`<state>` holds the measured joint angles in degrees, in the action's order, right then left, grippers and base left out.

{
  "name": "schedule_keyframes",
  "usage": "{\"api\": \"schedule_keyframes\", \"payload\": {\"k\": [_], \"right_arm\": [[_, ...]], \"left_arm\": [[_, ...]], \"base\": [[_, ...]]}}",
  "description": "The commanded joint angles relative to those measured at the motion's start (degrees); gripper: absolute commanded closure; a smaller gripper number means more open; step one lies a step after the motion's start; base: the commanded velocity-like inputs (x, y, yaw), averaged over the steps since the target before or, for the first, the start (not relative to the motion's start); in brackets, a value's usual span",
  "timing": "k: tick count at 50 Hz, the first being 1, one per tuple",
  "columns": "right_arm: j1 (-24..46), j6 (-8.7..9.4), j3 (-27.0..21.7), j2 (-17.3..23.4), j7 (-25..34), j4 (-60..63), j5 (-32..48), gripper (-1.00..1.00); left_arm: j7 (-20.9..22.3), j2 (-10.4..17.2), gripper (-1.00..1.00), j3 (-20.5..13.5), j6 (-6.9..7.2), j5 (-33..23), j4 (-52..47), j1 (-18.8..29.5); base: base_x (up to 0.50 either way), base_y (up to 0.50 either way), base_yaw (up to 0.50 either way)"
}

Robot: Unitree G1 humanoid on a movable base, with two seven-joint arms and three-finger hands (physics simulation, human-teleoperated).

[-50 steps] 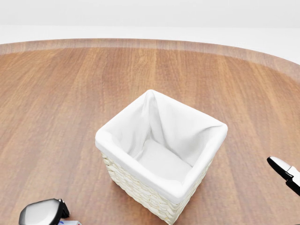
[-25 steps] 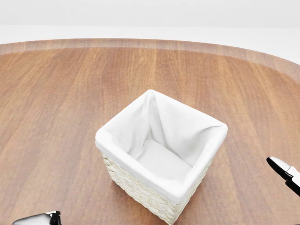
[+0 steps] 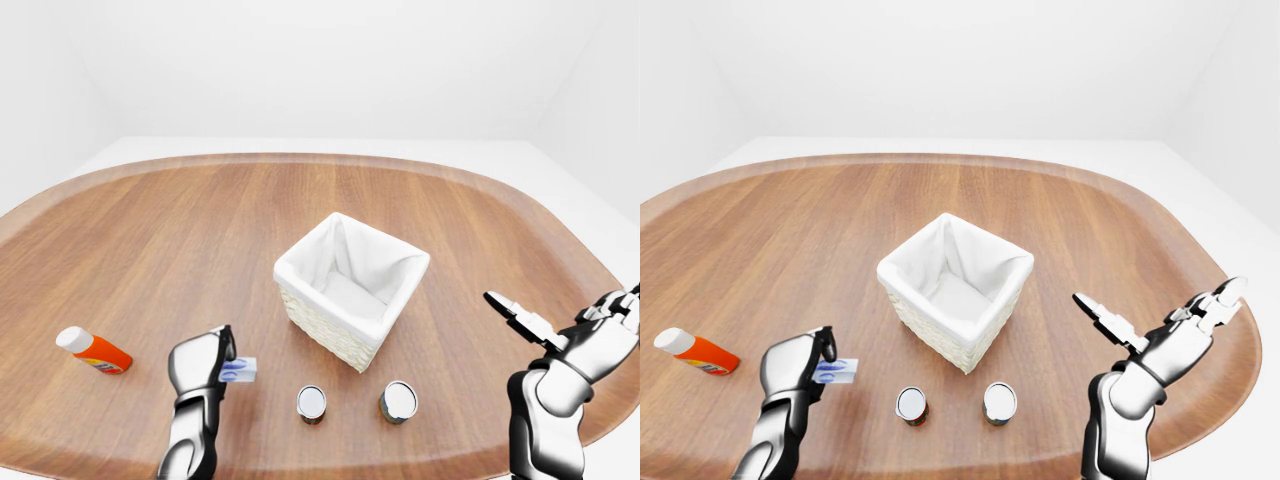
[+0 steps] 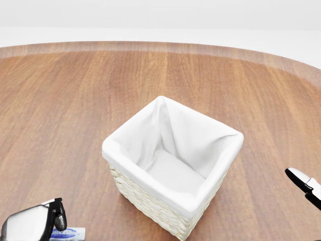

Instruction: Pick up the alphabet soup and the cream cheese box, and put them in the basket.

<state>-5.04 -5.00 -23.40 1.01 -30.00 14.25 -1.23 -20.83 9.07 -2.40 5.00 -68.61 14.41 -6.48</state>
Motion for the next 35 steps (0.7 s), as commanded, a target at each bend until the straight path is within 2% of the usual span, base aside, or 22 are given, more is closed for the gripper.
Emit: {"api": "schedule_keyframes", "payload": {"k": [1,8,10,15,22,28,35], "right_arm": [[-0.01,0.00,0.00,0.06,0.00,-0.04,-0.05,-1.00],[-0.06,0.00,-0.10,-0.05,0.00,0.62,-0.07,-1.00],[-0.05,0.00,-0.09,-0.05,0.00,0.55,-0.05,-1.00],[0.00,0.00,-0.03,-0.02,0.00,0.24,-0.03,-1.00],[-0.03,0.00,-0.03,0.01,0.00,0.13,-0.10,-1.00],[-0.08,0.00,0.00,-0.03,0.00,0.17,-0.03,-1.00],[-0.18,0.00,-0.01,-0.08,0.00,0.50,0.00,-1.00]], "left_arm": [[-6.35,-1.11,1.00,0.90,0.00,0.63,0.00,3.99],[-7.96,-1.95,1.00,2.07,0.00,-0.01,-2.94,5.83],[-6.90,-1.97,1.00,1.98,0.00,-0.65,-4.68,5.75],[-1.96,-2.02,1.00,1.44,0.00,-2.00,-9.63,6.25],[1.50,-2.25,1.00,0.78,0.00,-3.69,-14.28,5.99],[6.34,-2.62,1.00,-0.24,0.00,-5.38,-21.59,5.30],[12.53,-3.29,1.00,-0.38,0.00,-8.04,-26.84,6.81]], "base": [[0.00,0.00,0.00],[0.00,0.00,0.00],[0.00,0.00,0.00],[0.00,0.00,0.00],[0.00,0.00,0.00],[0.00,0.00,0.00],[0.00,0.00,0.00]]}}
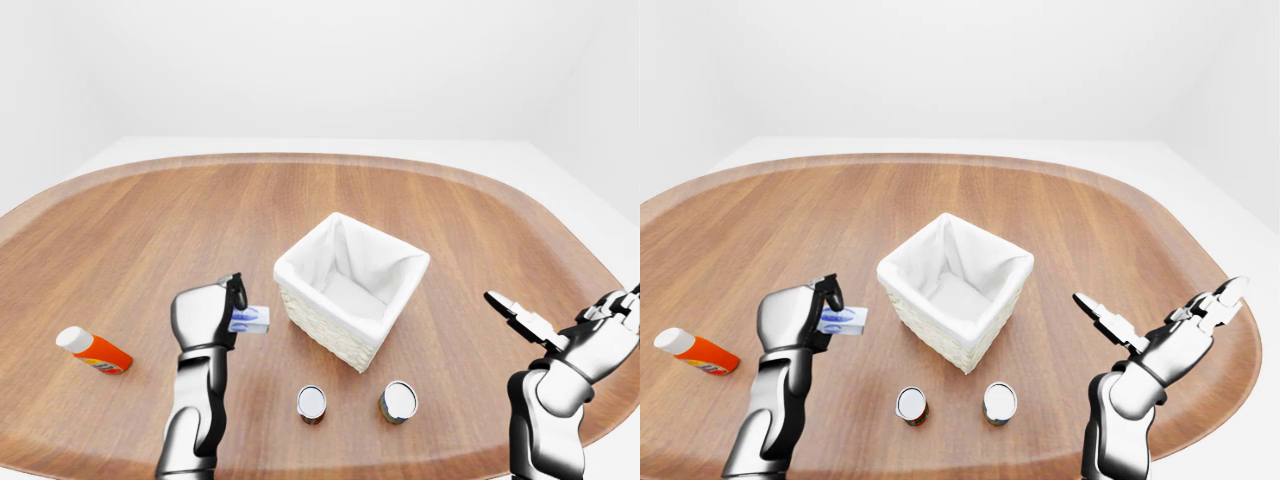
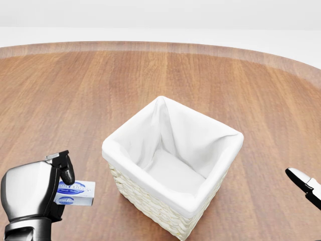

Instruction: Pick up the alphabet soup and the cream cheese box, and put them in the basket.

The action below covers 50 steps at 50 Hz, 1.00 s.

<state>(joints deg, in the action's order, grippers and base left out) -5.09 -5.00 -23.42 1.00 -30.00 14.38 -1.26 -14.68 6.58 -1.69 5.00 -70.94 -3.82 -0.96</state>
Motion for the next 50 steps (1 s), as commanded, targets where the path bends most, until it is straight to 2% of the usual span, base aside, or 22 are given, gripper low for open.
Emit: {"api": "schedule_keyframes", "payload": {"k": [1,7,15,36,40,50], "right_arm": [[-0.17,0.00,-0.03,-0.09,0.00,0.42,0.01,-1.00],[-0.10,0.00,-0.04,-0.10,0.00,0.40,0.03,-1.00],[0.00,0.00,-0.09,-0.05,0.00,0.13,0.01,-1.00],[0.33,0.00,0.12,0.19,0.00,-0.73,-0.03,-1.00],[0.34,0.00,0.01,0.22,0.00,-0.65,-0.14,-1.00],[0.33,0.00,0.02,0.26,0.00,-0.47,-0.20,-1.00]], "left_arm": [[7.00,-0.84,1.00,-1.36,0.00,-5.78,-9.13,1.57],[12.94,-0.74,1.00,-2.10,0.00,-8.30,-13.70,3.68],[20.46,0.16,1.00,-3.24,0.00,-10.62,-16.52,9.37],[33.53,0.28,1.00,-1.33,0.00,-18.96,-15.52,22.82],[35.24,0.28,1.00,-0.65,0.00,-23.08,-15.26,24.89],[41.87,-0.72,1.00,0.11,0.00,-27.36,-14.75,31.26]], "base": [[0.00,0.00,0.00],[0.00,0.00,0.00],[0.00,0.00,0.00],[0.00,0.00,0.00],[0.00,0.00,0.00],[0.00,0.00,0.00]]}}
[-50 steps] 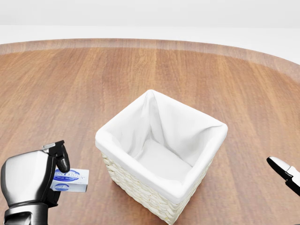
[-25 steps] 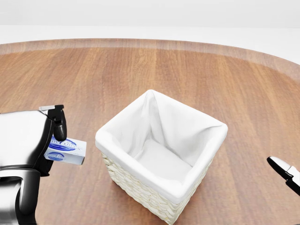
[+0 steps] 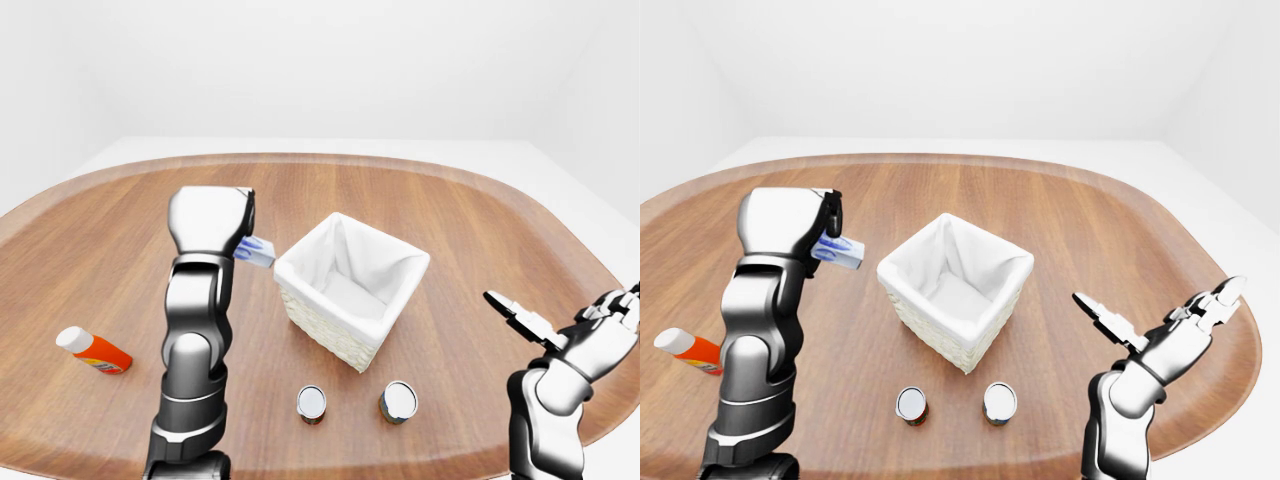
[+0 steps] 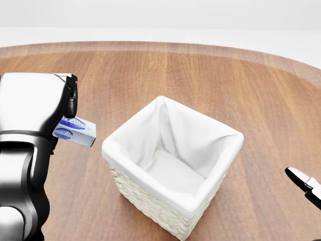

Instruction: Pick up the alphabet soup and the cream cheese box, and put them in the basket.

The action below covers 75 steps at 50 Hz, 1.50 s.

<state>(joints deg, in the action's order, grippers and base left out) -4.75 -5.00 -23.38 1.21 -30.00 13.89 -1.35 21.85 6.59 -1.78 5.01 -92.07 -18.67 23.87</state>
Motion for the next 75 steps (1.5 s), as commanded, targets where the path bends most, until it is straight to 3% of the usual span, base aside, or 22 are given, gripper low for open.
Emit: {"api": "schedule_keyframes", "payload": {"k": [1,10,20,28,38,56,60,66,75], "right_arm": [[-0.02,0.00,-0.01,0.04,0.00,0.03,-0.11,-1.00],[0.00,0.00,-0.03,0.06,0.00,-0.02,-0.21,-1.00],[0.05,0.00,0.11,0.09,0.00,-0.35,-0.08,-1.00],[-0.05,0.00,0.16,-0.03,0.00,-0.12,0.15,-1.00],[-0.20,0.00,0.30,-0.12,0.00,-0.02,0.16,-1.00],[-0.42,0.00,0.16,-0.16,0.00,0.49,-0.09,-1.00],[-0.43,0.00,0.14,-0.24,0.00,0.73,-0.02,-1.00],[-0.11,0.00,0.17,-0.06,0.00,-0.28,-0.04,-1.00],[-0.19,0.00,0.14,-0.09,0.00,0.01,-0.23,-1.00]], "left_arm": [[5.50,-0.89,1.00,0.35,-0.01,-6.59,0.33,6.71],[7.49,-3.15,1.00,2.30,-0.01,-10.67,3.61,11.49],[7.05,-5.51,1.00,4.03,-0.01,-12.97,6.70,13.59],[10.48,-6.80,1.00,5.02,-0.01,-16.23,7.61,17.93],[10.17,-9.97,1.00,7.43,-0.01,-20.65,9.93,19.46],[-0.37,-13.27,1.00,17.97,-0.01,-20.93,22.81,15.68],[-3.92,-14.63,1.00,16.99,-0.01,-20.93,28.15,16.56],[-4.50,-15.46,1.00,17.21,-0.01,-20.93,31.93,18.51],[-10.08,-18.20,1.00,13.26,-0.01,-20.93,41.28,21.47]], "base": [[0.00,0.00,0.00],[0.00,0.00,0.00],[0.00,0.00,0.00],[0.00,0.00,0.00],[0.00,0.00,0.00],[0.00,0.00,0.00],[0.00,0.00,0.00],[0.00,0.00,0.00],[0.00,0.00,0.00]]}}
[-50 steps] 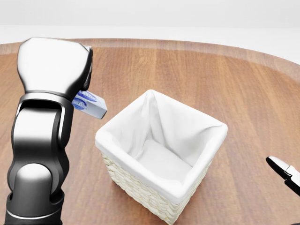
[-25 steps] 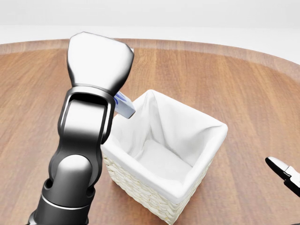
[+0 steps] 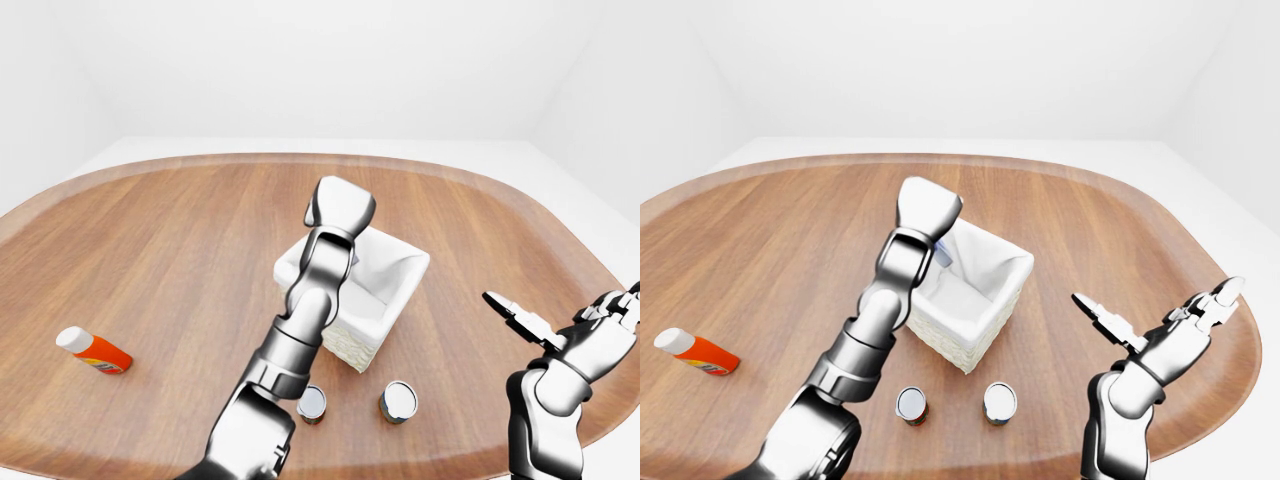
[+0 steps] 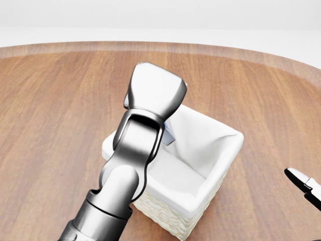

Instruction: Pick up the alphabet soup and the cream cheese box, and put them in the basket.

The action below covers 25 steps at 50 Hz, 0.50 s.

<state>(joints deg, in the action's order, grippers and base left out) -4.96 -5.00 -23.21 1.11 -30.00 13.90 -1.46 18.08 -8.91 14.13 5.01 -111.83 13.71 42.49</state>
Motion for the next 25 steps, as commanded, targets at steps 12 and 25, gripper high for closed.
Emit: {"api": "schedule_keyframes", "payload": {"k": [12,25], "right_arm": [[0.25,0.00,-0.02,0.14,0.00,-0.11,-0.27,-1.00],[0.06,0.00,0.05,0.02,0.00,-0.02,-0.35,-1.00]], "left_arm": [[-10.02,-3.25,1.00,-3.31,-0.01,1.00,16.23,5.36],[-7.54,-4.04,1.00,-2.80,-0.01,-0.19,15.63,4.69]], "base": [[0.00,0.00,0.00],[0.00,0.00,0.00]]}}
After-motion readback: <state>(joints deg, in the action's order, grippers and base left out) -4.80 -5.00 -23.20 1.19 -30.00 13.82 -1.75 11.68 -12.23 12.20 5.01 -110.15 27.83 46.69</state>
